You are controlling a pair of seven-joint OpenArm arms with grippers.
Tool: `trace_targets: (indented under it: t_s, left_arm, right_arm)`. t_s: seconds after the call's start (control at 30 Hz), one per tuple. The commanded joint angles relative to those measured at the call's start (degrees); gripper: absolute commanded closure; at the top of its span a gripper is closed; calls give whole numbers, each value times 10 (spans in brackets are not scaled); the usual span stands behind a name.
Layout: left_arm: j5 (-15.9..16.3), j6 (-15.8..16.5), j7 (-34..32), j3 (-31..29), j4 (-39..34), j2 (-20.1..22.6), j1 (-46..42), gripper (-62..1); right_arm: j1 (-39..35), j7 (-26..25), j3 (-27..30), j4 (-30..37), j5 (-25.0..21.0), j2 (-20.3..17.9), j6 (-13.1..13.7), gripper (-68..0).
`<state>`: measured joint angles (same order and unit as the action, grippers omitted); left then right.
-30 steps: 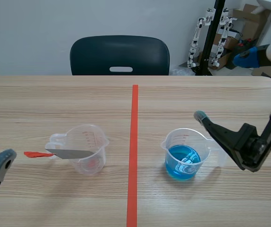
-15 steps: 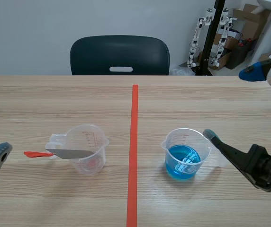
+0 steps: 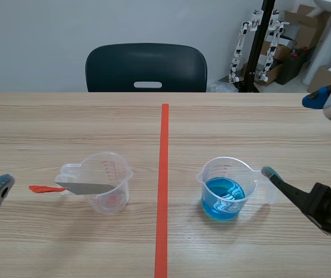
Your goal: Do the redox reaction experiment. return to the home posture
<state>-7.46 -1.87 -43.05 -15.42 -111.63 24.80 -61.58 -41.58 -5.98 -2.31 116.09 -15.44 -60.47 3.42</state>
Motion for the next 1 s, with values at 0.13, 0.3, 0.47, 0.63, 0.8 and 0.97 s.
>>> trace_targets:
  t_s: [0.13,0.3,0.47,0.63,0.8,0.97]
  left_arm:
    - [7,-3,-4,-1,-7,-2,-1,-566]
    - [7,-3,-4,-1,-7,-2,-1,-566]
    - [7,-3,-4,-1,-7,-2,-1,-566]
    - [7,-3,-5,-1,-7,-2,-1,-566]
    - [7,-3,-5,-1,-7,-2,-1,-566]
    - [7,-3,-6,-1,-7,-2,-1,-566]
  right_arm:
    - [-6,-26,3,4,0,-2,-8,-679]
    - [-5,-29,11,10,9,16,-19,-679]
    - [-5,-38,55,20,13,69,-26,-679]
    - [-5,-82,106,25,26,140,-21,-679]
    - [0,-101,132,25,50,198,-12,-679]
    - [8,-99,134,25,61,218,-4,-679]
